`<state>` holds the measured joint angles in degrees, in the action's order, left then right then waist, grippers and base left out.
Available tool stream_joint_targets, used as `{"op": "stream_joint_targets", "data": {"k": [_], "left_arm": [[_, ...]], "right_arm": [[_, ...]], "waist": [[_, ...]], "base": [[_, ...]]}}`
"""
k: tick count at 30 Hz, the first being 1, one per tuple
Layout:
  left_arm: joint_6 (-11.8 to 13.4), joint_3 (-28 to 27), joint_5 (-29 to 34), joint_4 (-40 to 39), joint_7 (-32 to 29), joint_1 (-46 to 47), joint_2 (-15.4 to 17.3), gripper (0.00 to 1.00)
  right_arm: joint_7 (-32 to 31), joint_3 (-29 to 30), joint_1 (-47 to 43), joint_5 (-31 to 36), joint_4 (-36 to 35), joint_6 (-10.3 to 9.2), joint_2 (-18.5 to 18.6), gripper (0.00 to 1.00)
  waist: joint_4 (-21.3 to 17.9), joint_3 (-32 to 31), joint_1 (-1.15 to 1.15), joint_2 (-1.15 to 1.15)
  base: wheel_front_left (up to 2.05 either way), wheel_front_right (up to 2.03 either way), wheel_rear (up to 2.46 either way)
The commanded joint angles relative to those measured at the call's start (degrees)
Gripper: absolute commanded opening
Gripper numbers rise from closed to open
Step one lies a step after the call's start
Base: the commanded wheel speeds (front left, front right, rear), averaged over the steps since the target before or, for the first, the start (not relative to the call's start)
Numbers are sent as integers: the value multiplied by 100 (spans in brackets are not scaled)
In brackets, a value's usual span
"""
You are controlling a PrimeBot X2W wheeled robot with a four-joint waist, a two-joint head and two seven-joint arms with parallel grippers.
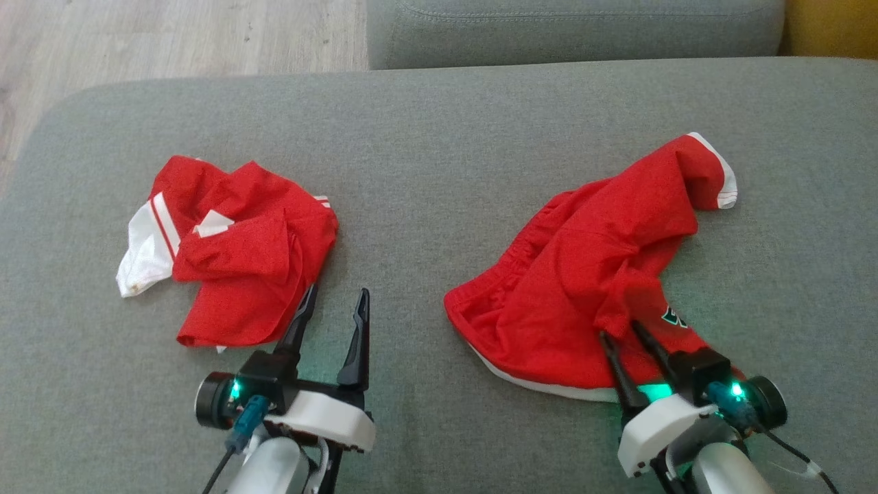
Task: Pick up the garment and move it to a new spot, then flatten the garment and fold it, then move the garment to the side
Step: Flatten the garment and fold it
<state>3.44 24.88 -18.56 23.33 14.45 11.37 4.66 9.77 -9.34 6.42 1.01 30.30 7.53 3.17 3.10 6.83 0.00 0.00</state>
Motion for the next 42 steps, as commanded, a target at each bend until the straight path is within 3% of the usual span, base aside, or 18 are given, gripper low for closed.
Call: {"op": "stream_joint_targets", "data": {"k": [1,2,12,18,22,30,39,40,41,42], "left_arm": [[-23,-206,56,-151,55,235,-14,100],[-23,-206,60,-151,55,237,-16,100],[-30,-276,70,-99,55,194,-9,100],[-24,-279,73,-115,55,135,-30,100],[-21,-255,82,-129,55,148,-50,100],[-48,-221,116,-138,55,242,-61,100],[-78,-206,134,-106,55,343,-69,100],[-82,-211,134,-102,55,350,-70,100],[-85,-215,136,-99,55,355,-70,100],[-85,-217,139,-98,55,359,-71,100]], "right_arm": [[5,-112,194,-53,-129,-4,-28,19],[7,-112,206,-84,-119,-4,-28,0],[120,97,121,-291,-387,-4,-29,0],[-85,424,-70,-1491,-973,-4,-29,0],[-353,955,69,-1791,-1131,-4,-29,0],[-899,1817,707,-1477,-902,-4,70,0],[-1056,2220,1404,-1237,-102,-4,453,0],[-1034,2325,1494,-1203,16,-4,487,15],[-1021,2429,1575,-1130,142,-4,529,100],[-1023,2521,1651,-1043,274,-4,566,100]], "waist": [[2,6,0,0],[5,12,0,0],[-80,-114,0,0],[-214,-197,0,0],[-234,-169,0,0],[-103,29,0,0],[74,194,0,0],[82,202,0,0],[88,209,0,0],[92,213,0,0]], "base": [[0,0,0],[0,0,0],[0,0,0],[0,0,0],[0,0,0],[0,0,0],[0,0,0],[0,0,0],[0,0,0],[0,0,0]]}}
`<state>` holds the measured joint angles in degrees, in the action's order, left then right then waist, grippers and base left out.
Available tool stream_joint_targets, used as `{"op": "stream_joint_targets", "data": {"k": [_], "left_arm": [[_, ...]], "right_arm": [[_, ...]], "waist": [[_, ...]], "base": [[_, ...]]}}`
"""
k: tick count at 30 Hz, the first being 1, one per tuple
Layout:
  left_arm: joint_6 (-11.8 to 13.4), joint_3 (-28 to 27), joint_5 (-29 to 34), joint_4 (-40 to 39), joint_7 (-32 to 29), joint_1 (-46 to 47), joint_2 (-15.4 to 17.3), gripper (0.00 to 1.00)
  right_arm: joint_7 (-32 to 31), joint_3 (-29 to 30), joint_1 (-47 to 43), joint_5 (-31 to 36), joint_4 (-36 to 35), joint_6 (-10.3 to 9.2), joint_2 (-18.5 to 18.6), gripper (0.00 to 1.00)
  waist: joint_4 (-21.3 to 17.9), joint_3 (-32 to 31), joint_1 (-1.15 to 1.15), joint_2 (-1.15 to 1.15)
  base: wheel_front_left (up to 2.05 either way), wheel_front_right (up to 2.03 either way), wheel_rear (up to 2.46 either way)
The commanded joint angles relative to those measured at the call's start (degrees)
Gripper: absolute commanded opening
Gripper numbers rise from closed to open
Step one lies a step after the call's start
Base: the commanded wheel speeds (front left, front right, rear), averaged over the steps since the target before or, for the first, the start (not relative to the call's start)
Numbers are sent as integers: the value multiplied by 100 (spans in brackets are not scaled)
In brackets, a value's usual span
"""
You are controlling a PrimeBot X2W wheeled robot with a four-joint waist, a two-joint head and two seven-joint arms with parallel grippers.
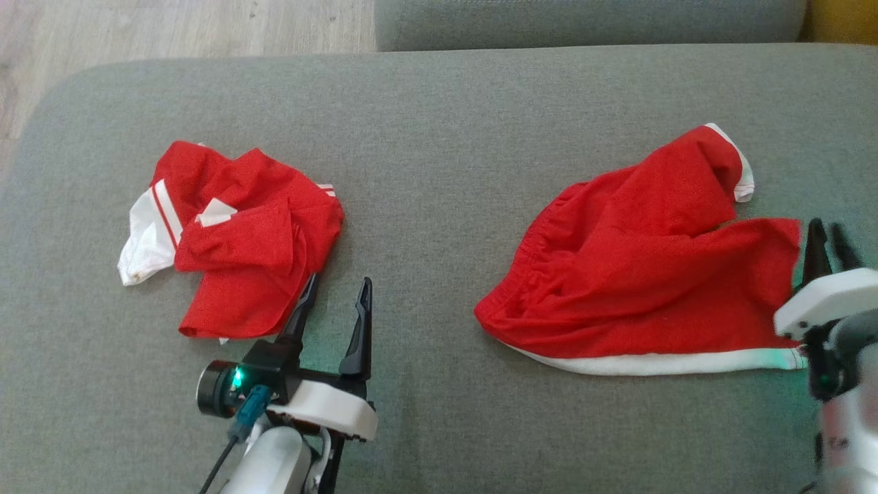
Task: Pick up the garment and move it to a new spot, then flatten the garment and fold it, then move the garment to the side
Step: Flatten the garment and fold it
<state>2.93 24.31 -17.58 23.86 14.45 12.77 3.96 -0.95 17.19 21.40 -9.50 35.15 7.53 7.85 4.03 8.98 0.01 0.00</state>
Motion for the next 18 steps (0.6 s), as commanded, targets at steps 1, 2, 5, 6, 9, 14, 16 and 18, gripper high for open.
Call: {"op": "stream_joint_targets", "data": {"k": [1,2,5,6,9,14,16,18], "left_arm": [[-33,-162,44,-150,55,220,-2,100],[-31,-166,46,-148,55,220,-2,100],[-17,-186,51,-139,55,202,2,100],[-13,-197,51,-137,55,193,6,100],[-21,-223,44,-130,55,163,12,100],[-8,-258,40,-173,55,89,2,100],[-14,-261,41,-188,55,52,-2,100],[-12,-289,38,-209,55,17,-3,100]], "right_arm": [[81,-46,227,123,-105,-4,142,100],[123,57,294,246,-5,-4,179,100],[302,318,457,566,179,-4,182,100],[389,365,486,646,196,-4,159,100],[694,342,454,806,123,-4,44,100],[1176,-112,35,693,-318,-4,-231,100],[1301,-482,-240,513,-599,-4,-315,100],[1353,-707,-560,387,-878,-4,-366,100]], "waist": [[0,-1,-1,0],[-4,-4,-1,0],[-49,-51,-1,0],[-77,-78,-1,0],[-165,-170,-1,0],[-357,-323,-1,0],[-426,-384,-1,0],[-497,-441,-1,0]], "base": [[0,0,0],[0,0,0],[0,0,0],[0,0,0],[0,0,0],[0,0,0],[0,0,0],[0,0,0]]}}
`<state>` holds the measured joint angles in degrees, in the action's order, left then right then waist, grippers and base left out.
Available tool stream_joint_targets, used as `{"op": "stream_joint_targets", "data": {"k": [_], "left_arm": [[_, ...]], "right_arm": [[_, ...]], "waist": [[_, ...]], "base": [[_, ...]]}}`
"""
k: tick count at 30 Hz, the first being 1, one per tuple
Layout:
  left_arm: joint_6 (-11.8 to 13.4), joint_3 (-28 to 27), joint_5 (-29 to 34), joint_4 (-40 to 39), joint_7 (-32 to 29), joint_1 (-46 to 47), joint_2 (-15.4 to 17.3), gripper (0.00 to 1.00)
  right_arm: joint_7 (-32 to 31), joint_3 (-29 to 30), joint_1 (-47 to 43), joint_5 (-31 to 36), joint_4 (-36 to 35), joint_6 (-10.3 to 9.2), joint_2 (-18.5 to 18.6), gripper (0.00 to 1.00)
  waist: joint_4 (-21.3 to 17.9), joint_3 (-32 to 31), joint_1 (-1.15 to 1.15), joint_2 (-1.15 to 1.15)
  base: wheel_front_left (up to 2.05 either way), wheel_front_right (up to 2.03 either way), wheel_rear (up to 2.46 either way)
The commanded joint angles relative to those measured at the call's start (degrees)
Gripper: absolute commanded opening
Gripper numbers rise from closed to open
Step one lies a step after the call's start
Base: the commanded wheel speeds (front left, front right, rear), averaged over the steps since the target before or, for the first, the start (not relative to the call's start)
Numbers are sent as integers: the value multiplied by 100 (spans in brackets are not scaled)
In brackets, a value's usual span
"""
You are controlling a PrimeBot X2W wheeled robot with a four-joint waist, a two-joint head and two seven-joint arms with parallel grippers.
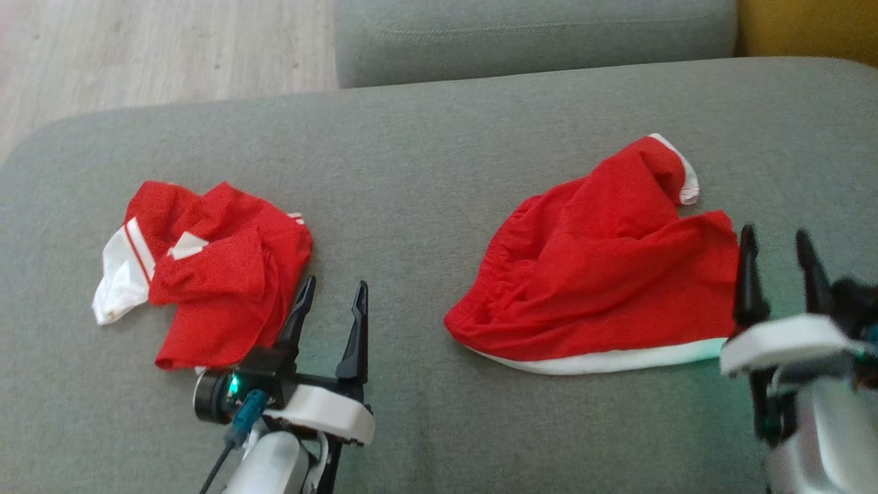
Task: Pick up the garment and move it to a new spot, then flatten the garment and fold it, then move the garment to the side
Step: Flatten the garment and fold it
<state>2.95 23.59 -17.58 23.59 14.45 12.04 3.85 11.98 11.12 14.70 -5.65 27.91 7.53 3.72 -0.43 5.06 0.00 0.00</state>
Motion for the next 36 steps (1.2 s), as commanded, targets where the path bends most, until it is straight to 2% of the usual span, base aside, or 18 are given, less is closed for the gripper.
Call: {"op": "stream_joint_targets", "data": {"k": [1,5,10,19,29,36], "left_arm": [[-6,-231,39,-195,55,67,7,100],[-45,-224,61,-205,55,-14,0,100],[-56,-243,59,-191,55,-71,-21,100],[-139,-232,89,-193,55,-44,-51,100],[-158,-243,150,-93,55,58,-61,100],[-174,-252,180,-57,55,117,-67,100]], "right_arm": [[81,-193,-50,-31,-308,-4,28,100],[119,-408,-655,-82,-826,-4,-37,100],[37,-624,-1231,-21,-1148,-4,-73,100],[-162,-647,-1377,-49,-1380,-4,-82,100],[-704,-18,-1264,20,-883,-4,-83,100],[-892,183,-999,52,-360,-4,-84,100]], "waist": [[-83,-70,0,0],[-196,-139,0,0],[-273,-178,0,0],[-241,-100,0,0],[-119,103,0,0],[-84,178,0,0]], "base": [[0,0,0],[0,0,0],[0,0,0],[0,0,0],[0,0,0],[0,0,0]]}}
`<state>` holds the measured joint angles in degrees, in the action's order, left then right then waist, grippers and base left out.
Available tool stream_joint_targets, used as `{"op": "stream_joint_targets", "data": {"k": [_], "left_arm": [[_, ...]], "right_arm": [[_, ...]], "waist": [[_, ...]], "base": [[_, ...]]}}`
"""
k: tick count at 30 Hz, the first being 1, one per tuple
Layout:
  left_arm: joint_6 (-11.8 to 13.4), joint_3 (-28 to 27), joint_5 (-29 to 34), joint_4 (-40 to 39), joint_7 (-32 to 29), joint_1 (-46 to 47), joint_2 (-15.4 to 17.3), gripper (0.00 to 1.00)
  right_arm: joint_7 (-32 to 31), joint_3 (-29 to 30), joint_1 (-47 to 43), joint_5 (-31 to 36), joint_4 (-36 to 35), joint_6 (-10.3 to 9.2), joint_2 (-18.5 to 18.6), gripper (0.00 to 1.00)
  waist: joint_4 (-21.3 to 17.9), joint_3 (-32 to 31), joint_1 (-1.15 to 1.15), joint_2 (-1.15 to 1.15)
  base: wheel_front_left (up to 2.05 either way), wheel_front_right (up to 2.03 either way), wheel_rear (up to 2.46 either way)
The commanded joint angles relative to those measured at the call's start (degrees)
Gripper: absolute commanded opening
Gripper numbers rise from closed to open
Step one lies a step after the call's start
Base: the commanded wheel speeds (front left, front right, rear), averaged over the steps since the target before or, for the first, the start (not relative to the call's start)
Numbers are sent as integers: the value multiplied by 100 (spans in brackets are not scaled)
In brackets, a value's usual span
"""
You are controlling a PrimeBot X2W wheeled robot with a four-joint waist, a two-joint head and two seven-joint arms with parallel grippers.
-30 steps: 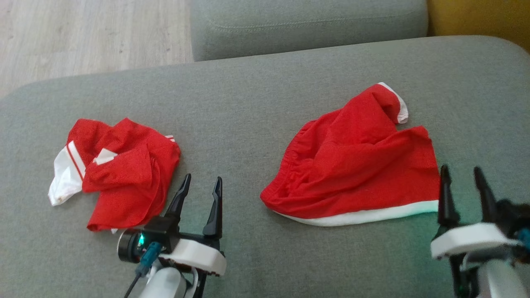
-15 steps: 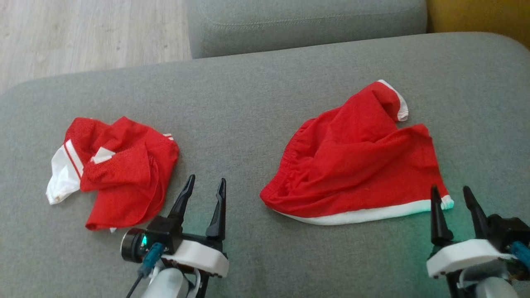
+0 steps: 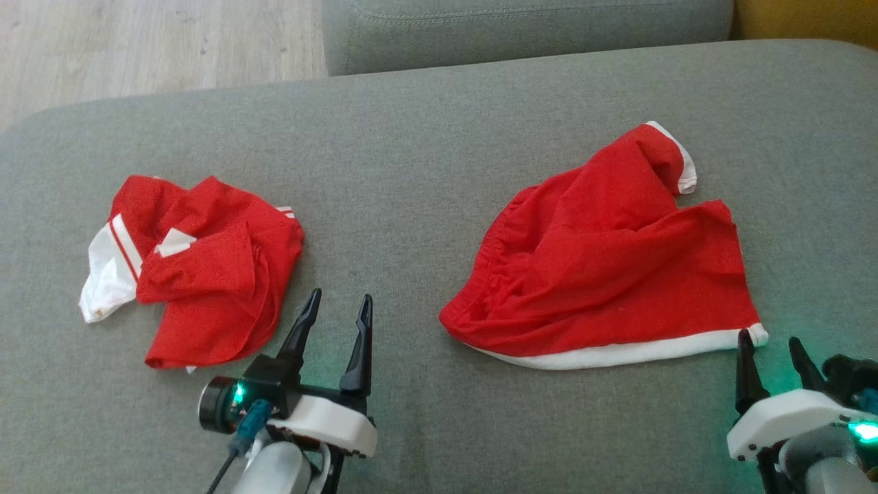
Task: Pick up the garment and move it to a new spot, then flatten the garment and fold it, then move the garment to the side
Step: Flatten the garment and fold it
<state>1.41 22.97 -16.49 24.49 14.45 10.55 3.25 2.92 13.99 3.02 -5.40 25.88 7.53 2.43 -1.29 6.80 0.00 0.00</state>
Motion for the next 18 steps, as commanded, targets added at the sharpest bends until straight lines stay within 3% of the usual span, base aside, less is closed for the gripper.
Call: {"op": "stream_joint_targets", "data": {"k": [1,14,15,16,17,18], "left_arm": [[-19,-186,72,-149,55,275,-8,100],[-37,-179,125,-120,55,376,-15,100],[-37,-183,125,-115,55,380,-15,100],[-39,-184,125,-109,55,385,-15,100],[-42,-185,125,-104,55,390,-16,100],[-45,-184,124,-98,55,395,-16,100]], "right_arm": [[-18,-78,217,57,-82,-4,45,100],[-288,98,577,595,362,-4,45,100],[-289,83,586,611,371,-4,45,88],[-294,62,595,619,382,-4,45,68],[-299,41,602,629,390,-4,45,12],[-304,26,605,649,395,-4,45,0]], "waist": [[5,18,0,0],[67,172,0,0],[67,178,0,0],[67,181,0,0],[66,183,0,0],[65,182,0,0]], "base": [[0,0,0],[0,0,0],[0,0,0],[0,0,0],[0,0,0],[0,0,0]]}}
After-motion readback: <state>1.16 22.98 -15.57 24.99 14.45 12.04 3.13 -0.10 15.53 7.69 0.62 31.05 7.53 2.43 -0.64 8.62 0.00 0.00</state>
